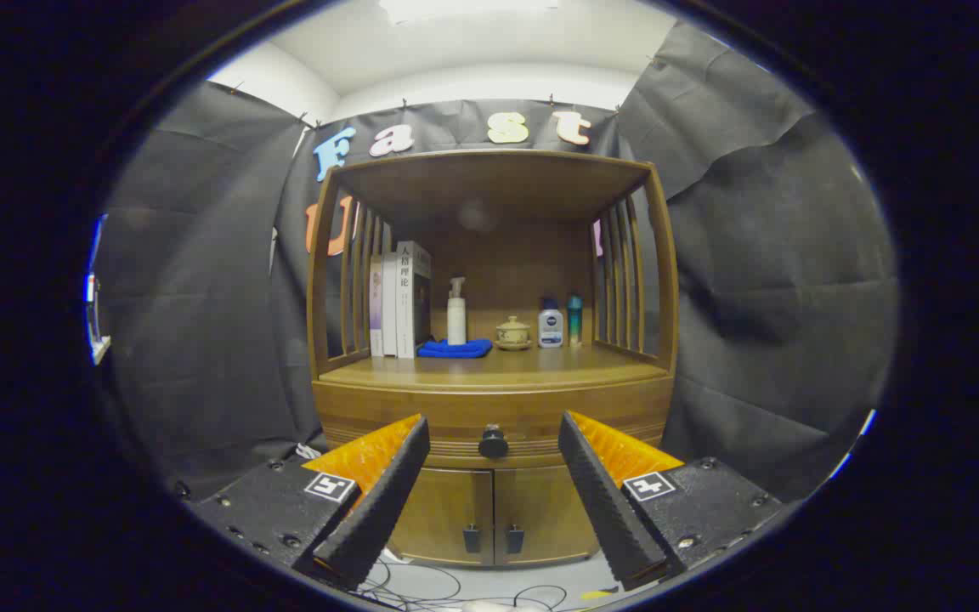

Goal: Pull open the drawer, take out the items inside it, and place them on the countertop above the cabinet.

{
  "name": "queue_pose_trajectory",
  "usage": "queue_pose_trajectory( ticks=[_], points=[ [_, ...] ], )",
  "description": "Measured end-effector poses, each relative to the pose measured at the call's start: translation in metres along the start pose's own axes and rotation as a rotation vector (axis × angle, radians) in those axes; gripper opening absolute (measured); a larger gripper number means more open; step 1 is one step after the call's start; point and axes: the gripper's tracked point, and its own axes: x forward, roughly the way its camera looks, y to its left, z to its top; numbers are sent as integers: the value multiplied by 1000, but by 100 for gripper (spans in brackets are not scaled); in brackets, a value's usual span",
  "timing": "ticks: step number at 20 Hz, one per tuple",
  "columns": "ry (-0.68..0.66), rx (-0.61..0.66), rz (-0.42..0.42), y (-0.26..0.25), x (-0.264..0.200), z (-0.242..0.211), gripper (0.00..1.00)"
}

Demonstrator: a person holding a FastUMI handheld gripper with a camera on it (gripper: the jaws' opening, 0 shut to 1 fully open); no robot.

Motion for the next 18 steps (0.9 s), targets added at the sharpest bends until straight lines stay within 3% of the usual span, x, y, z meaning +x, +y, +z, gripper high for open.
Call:
queue_pose_trajectory(
  ticks=[18],
  points=[
    [-22, -5, -12, -6, 6, -5, 99]
  ],
)
